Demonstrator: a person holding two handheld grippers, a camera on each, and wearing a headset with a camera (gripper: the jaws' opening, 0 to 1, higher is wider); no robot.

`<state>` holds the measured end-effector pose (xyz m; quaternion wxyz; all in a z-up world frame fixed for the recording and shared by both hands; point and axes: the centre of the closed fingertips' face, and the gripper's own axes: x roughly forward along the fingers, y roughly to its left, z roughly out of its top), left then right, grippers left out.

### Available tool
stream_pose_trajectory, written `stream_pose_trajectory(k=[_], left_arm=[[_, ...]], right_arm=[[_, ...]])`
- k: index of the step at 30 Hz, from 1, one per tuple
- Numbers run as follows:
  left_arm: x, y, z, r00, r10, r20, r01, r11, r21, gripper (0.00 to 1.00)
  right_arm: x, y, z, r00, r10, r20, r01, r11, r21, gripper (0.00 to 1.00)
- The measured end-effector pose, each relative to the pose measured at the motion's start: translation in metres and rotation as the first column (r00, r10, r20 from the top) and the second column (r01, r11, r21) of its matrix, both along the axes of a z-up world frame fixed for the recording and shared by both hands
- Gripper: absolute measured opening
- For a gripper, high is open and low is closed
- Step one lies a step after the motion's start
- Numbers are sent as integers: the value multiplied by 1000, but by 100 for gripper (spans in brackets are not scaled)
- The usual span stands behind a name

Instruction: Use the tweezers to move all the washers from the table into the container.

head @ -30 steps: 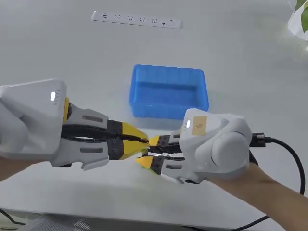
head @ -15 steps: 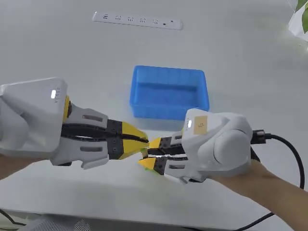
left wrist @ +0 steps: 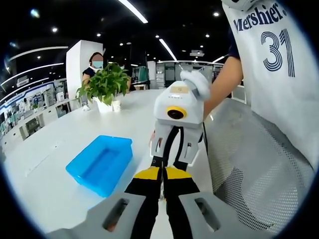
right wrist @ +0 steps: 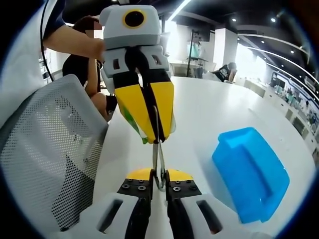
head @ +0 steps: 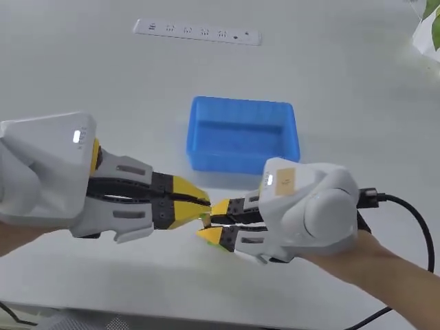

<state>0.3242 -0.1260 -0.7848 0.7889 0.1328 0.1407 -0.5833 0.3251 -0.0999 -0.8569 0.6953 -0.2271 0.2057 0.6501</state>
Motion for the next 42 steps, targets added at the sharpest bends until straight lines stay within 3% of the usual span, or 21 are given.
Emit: stream_pose_trajectory(k=[9, 19, 28, 38, 42], left_arm=[[3, 2, 11, 1000, 2, 21, -1, 1000, -4, 5], [13, 9, 41, 995, -5, 96, 4, 1000, 9, 5], [27, 12, 66, 986, -21, 165, 18, 1000, 17, 5], [59, 8, 94, 967, -47, 251, 43, 999, 22, 5], [77, 5, 96, 962, -53, 269, 50, 999, 17, 5]], right_arm=[[5, 2, 11, 1000, -5, 30, 4, 1000, 8, 10], [19, 9, 40, 995, -15, 97, 11, 999, 42, 10], [41, 11, 70, 982, -22, 185, 12, 998, 57, 10], [79, 8, 99, 960, -79, 267, 59, 995, 82, 10], [98, 3, 102, 954, -111, 277, 89, 992, 90, 10]])
